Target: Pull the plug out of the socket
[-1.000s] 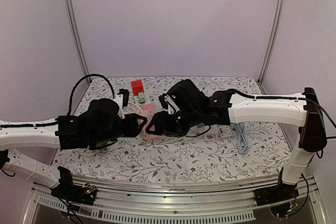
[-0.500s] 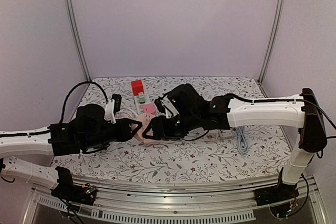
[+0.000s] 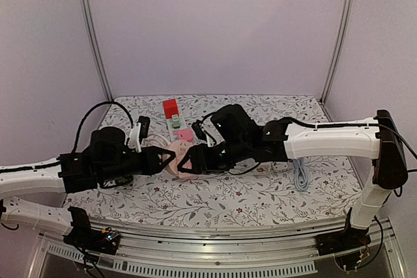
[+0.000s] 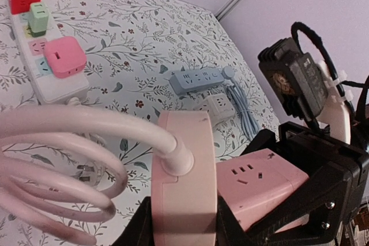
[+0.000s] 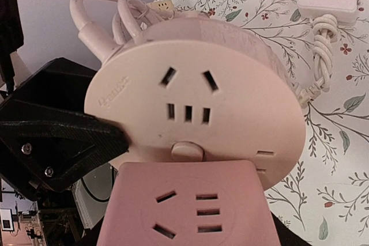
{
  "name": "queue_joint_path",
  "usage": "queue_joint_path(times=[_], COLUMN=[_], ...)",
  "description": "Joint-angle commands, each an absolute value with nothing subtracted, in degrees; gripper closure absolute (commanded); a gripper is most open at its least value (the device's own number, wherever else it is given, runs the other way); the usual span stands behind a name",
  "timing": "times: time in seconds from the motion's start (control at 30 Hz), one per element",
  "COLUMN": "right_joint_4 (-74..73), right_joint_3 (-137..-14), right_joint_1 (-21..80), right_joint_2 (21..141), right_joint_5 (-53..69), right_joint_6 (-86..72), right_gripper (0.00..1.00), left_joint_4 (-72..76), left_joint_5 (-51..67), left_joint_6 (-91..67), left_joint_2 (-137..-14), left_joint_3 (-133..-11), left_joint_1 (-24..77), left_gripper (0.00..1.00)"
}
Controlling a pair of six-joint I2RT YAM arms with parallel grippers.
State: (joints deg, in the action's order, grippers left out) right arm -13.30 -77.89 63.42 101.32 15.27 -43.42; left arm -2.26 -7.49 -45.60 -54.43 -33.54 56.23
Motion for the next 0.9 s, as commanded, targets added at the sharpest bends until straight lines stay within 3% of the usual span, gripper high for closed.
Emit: queue_joint_path(times=[0.0,0.87], right_joint_4=[-11.1,-22.3], right_joint_3=[-77.7,-81.1], right_joint_1=[62.1,62.1], right_joint_2=[97.9,102.0], right_joint_5=[13.0,-3.1], right_joint_6=[-41.9,-51.9], right_gripper=[0.73,0.75], left_joint_4=[-1.5,-14.3], left_joint_5=[-3.6,-16.5], left_joint_6=[-42.4,-39.0], left_joint_2=[-53.9,-63.9], left_joint_3=[-33.6,-44.9], left_joint_1=[56.2,62.4], left_gripper=[1.0,1.0])
